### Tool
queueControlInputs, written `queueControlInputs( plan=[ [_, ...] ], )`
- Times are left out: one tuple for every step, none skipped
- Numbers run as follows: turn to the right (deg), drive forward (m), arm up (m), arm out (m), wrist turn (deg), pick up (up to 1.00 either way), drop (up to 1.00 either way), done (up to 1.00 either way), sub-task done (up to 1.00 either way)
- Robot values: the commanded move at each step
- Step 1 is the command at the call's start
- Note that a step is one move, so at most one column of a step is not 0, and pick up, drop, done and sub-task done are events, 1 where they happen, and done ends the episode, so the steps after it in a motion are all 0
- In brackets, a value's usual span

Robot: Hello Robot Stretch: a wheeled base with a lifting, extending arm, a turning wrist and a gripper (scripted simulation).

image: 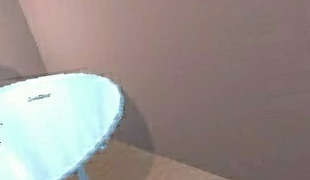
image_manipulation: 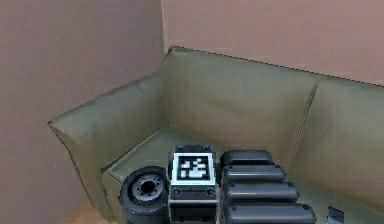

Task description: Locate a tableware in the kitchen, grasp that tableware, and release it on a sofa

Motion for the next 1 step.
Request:
queueControlInputs(
  plan=[
    [45.0, 0.0, 0.0, 0.0, 0.0, 0.0, 0.0, 0.0, 0.0]
  ],
)
